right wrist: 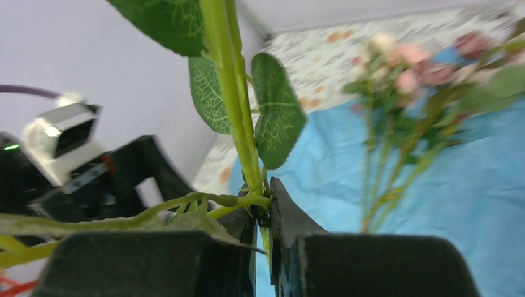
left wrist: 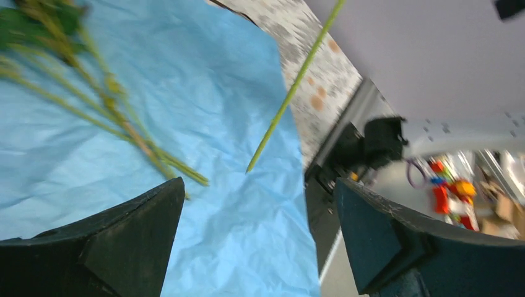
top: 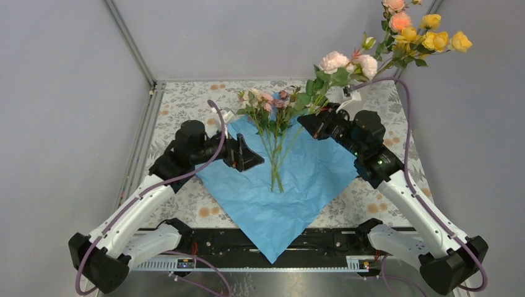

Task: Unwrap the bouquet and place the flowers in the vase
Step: Insert the fake flower into the vase.

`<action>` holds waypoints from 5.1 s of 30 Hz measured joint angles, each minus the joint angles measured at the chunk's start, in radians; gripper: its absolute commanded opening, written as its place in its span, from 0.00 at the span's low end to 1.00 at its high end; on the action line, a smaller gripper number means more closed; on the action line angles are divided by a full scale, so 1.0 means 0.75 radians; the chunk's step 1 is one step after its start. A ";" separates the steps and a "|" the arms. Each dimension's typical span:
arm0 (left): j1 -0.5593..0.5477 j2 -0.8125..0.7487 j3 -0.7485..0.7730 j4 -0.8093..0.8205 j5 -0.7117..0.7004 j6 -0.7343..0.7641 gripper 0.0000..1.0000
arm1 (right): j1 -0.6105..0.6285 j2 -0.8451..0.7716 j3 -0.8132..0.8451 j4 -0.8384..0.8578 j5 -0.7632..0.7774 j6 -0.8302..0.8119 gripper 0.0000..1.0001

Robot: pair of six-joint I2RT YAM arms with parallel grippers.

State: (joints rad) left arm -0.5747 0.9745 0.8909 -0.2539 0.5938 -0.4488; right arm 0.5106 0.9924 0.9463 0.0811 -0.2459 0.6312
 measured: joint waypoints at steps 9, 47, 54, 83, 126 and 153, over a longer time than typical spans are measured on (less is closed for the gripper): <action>0.287 -0.054 0.063 -0.120 -0.234 -0.003 0.99 | -0.011 0.157 0.358 -0.298 0.498 -0.476 0.00; 0.495 -0.062 0.063 -0.150 -0.257 -0.031 0.99 | -0.607 0.797 0.835 0.316 0.840 -0.814 0.00; 0.497 -0.062 0.063 -0.150 -0.244 -0.031 0.99 | -0.638 0.818 0.775 0.314 0.838 -0.767 0.00; 0.501 -0.062 0.063 -0.149 -0.207 -0.031 0.99 | -0.665 1.013 0.688 0.161 0.839 -0.596 0.35; 0.481 -0.039 0.041 -0.151 -0.284 -0.087 0.93 | -0.665 0.461 0.301 0.003 0.102 -0.522 0.80; -0.416 0.710 0.173 0.026 -0.986 -0.305 0.53 | -0.662 -0.020 -0.169 -0.455 -0.278 -0.254 0.70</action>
State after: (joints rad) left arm -0.8867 1.5070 1.0210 -0.2340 -0.1455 -0.6773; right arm 0.0139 0.9775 0.8196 -0.2604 -0.4541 0.4408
